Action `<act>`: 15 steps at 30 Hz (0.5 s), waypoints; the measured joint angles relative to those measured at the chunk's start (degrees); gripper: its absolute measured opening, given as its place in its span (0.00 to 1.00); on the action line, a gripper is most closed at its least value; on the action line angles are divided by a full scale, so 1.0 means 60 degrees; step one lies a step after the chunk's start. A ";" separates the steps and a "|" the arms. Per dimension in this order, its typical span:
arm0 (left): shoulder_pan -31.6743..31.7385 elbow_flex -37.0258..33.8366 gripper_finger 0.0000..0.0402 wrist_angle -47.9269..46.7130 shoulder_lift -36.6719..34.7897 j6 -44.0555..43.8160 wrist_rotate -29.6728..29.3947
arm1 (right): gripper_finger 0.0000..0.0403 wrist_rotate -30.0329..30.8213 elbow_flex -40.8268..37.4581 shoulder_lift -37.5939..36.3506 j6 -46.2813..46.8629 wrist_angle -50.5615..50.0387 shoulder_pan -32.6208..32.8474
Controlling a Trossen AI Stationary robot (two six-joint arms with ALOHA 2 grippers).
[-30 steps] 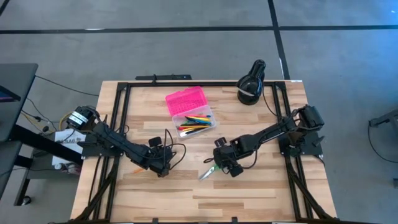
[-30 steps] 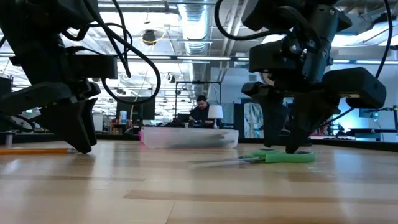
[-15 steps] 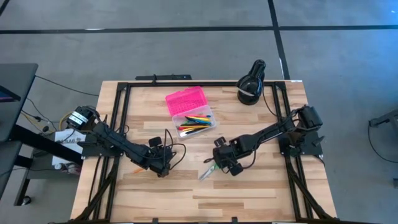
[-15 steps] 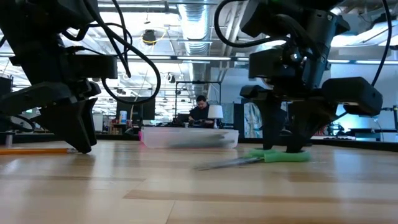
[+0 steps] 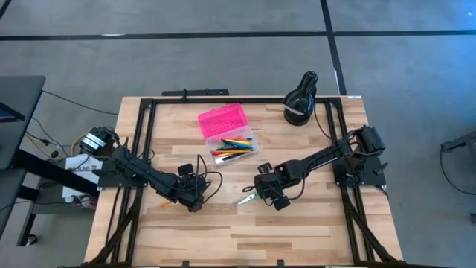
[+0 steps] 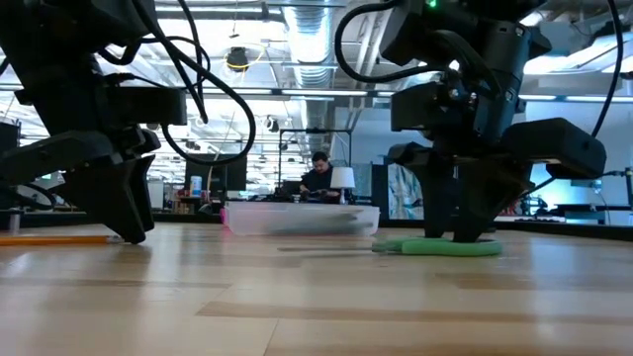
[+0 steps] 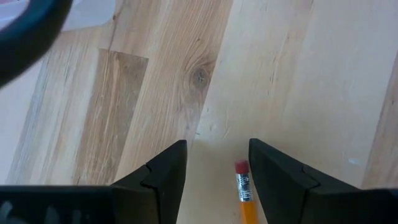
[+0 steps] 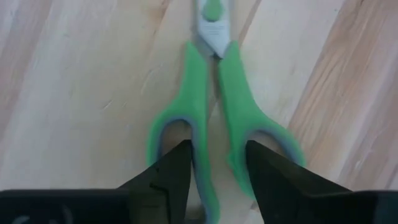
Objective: Pick & place school supplies into a supply box
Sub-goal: Put the green scissor into the pink supply box
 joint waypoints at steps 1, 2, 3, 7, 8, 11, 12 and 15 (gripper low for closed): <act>0.0000 0.0000 0.42 0.0000 0.0000 -0.0001 -0.0004 | 0.33 0.0000 0.0002 0.0000 0.0095 -0.0049 0.0002; 0.0000 0.0000 0.42 0.0000 0.0000 0.0001 -0.0004 | 0.32 0.0000 0.0002 0.0000 0.0203 -0.0103 0.0004; 0.0000 0.0000 0.42 0.0000 0.0000 0.0002 -0.0004 | 0.31 0.0000 0.0002 0.0000 0.0264 -0.0125 0.0004; 0.0000 0.0000 0.42 0.0000 0.0004 0.0002 -0.0006 | 0.27 -0.0001 0.0002 0.0000 0.0543 -0.0122 0.0004; 0.0000 0.0000 0.42 0.0000 0.0004 0.0002 -0.0007 | 0.27 0.0000 0.0002 0.0000 0.0655 -0.0122 0.0000; 0.0000 0.0000 0.42 0.0000 0.0004 0.0002 -0.0007 | 0.27 -0.0043 0.0002 0.0000 0.1050 -0.0140 -0.0076; 0.0000 0.0000 0.42 0.0000 0.0004 0.0002 -0.0007 | 0.27 -0.0079 0.0002 0.0009 0.1208 -0.0155 -0.0105; 0.0000 0.0000 0.42 0.0000 0.0004 0.0002 -0.0012 | 0.27 -0.0222 0.0027 0.0095 0.1473 -0.0232 -0.0199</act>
